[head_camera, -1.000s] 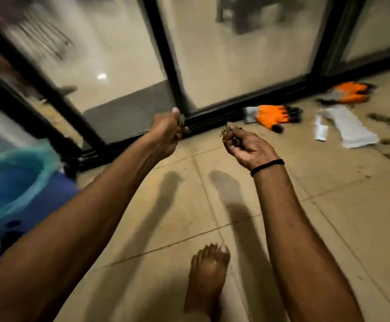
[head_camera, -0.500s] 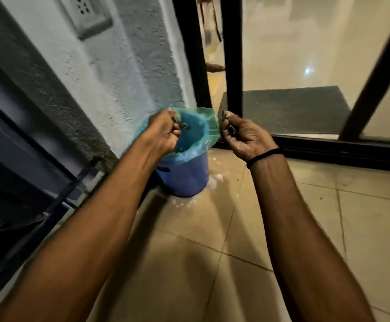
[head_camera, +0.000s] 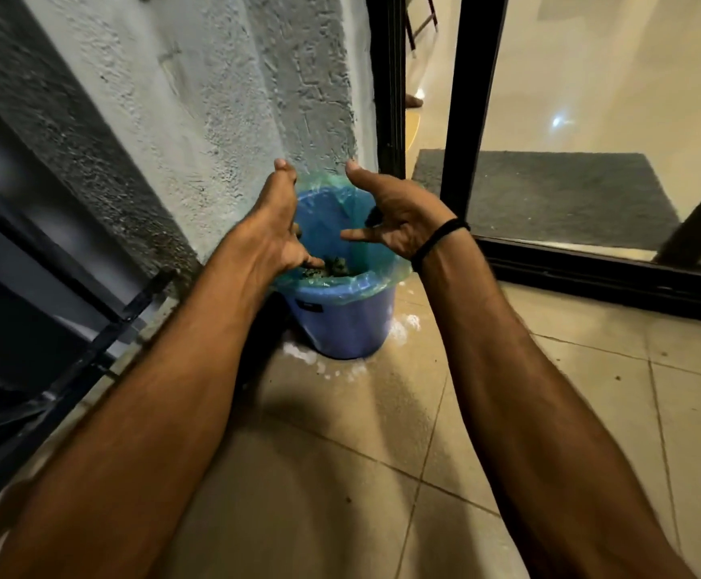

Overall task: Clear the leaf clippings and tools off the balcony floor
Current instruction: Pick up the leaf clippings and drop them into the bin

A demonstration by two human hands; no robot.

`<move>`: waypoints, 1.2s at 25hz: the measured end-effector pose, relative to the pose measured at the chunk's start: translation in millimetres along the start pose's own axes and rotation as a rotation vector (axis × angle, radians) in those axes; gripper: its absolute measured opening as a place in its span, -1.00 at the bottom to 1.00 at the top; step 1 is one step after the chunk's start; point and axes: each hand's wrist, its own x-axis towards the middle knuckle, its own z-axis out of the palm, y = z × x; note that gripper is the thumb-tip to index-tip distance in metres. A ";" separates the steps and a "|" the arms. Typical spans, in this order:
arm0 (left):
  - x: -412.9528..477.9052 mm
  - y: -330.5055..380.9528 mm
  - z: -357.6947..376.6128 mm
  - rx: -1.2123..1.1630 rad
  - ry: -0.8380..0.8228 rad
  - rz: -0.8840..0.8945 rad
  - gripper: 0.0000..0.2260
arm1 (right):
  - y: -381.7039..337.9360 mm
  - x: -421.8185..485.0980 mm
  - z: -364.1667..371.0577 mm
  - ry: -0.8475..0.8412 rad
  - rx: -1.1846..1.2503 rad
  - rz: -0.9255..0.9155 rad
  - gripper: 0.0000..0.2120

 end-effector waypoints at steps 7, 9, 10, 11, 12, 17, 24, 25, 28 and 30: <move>-37.6 -2.4 21.6 0.044 0.089 0.098 -0.40 | -2.7 -12.2 14.8 0.130 0.165 -0.055 -0.55; -58.1 -0.8 28.8 0.035 0.093 0.138 -0.47 | -6.8 -17.9 23.8 0.034 0.175 0.007 -0.24; -62.2 1.4 28.4 0.010 0.089 0.145 -0.48 | -6.5 -17.6 26.9 0.007 0.196 0.028 -0.13; -65.6 4.7 27.7 -0.019 0.093 0.151 -0.48 | -6.0 -17.1 26.9 -0.016 0.203 0.051 -0.02; -56.3 6.6 21.8 -0.032 0.099 0.159 -0.47 | -4.9 -18.8 25.7 -0.038 0.213 0.055 -0.01; -41.7 3.9 3.7 -0.043 0.073 0.120 -0.35 | -4.7 -32.3 9.3 0.049 0.260 -0.131 -0.77; -52.6 -33.6 86.1 -0.036 -0.075 0.259 -0.64 | -3.7 -81.0 -59.0 0.311 0.320 -0.274 -0.83; -57.1 -42.4 106.5 -0.021 -0.102 0.272 -0.66 | -3.1 -92.6 -77.5 0.361 0.326 -0.278 -0.84; -74.3 -76.9 177.9 0.069 -0.257 0.310 -0.66 | -2.1 -140.4 -156.3 0.517 0.351 -0.333 -0.85; -95.1 -100.6 226.7 0.189 -0.382 0.324 -0.68 | -3.6 -176.9 -217.3 0.633 0.331 -0.377 -0.88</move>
